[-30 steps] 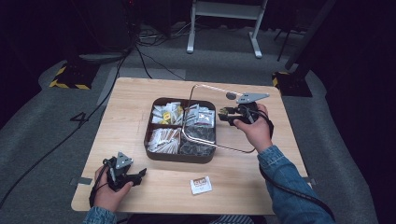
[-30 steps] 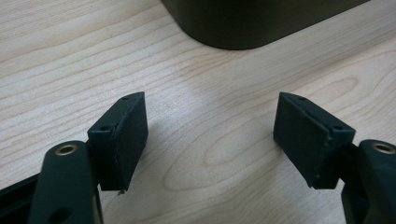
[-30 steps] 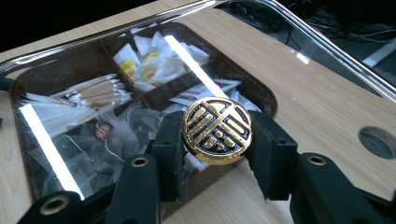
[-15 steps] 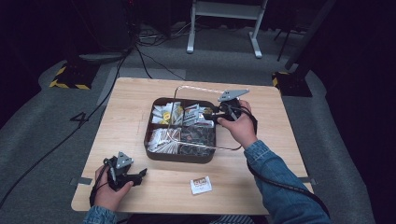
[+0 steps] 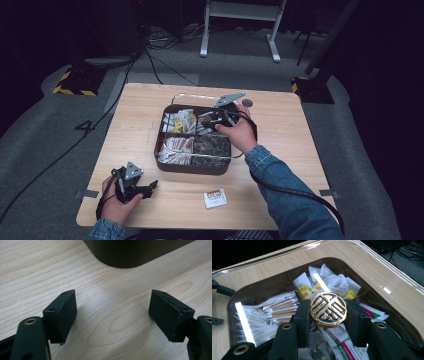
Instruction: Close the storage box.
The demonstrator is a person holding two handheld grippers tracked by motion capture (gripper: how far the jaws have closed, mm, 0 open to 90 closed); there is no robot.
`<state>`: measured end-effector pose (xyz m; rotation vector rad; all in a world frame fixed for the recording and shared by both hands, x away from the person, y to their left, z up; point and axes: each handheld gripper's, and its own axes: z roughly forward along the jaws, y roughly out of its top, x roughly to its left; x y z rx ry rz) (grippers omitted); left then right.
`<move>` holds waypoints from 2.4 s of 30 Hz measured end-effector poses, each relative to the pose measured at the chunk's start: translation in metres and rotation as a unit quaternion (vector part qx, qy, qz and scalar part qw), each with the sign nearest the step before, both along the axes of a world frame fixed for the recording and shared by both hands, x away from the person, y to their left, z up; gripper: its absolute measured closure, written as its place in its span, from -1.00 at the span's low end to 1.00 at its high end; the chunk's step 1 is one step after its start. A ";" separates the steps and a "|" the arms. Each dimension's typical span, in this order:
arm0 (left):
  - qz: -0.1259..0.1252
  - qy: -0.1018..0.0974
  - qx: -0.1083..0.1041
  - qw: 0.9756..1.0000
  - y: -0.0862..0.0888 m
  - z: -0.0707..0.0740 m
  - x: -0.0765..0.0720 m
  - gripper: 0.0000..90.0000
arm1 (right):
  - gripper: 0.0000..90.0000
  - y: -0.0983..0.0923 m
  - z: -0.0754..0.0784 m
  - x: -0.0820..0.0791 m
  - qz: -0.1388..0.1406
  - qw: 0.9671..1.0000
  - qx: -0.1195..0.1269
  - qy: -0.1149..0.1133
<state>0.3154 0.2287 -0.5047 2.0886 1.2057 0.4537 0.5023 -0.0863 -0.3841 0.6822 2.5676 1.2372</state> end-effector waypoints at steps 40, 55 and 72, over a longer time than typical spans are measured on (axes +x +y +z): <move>-0.003 0.000 0.001 1.000 0.000 0.000 0.000 -0.50 | 0.31 0.036 -0.049 0.004 -0.003 0.999 -0.028 0.015; -0.003 0.000 0.000 1.000 0.000 0.000 0.000 -0.50 | 0.31 0.037 -0.054 0.001 -0.005 1.000 -0.024 0.018; -0.004 0.000 0.000 1.000 0.000 0.000 0.000 -0.51 | -0.05 0.036 -0.055 0.001 -0.021 0.999 0.001 0.035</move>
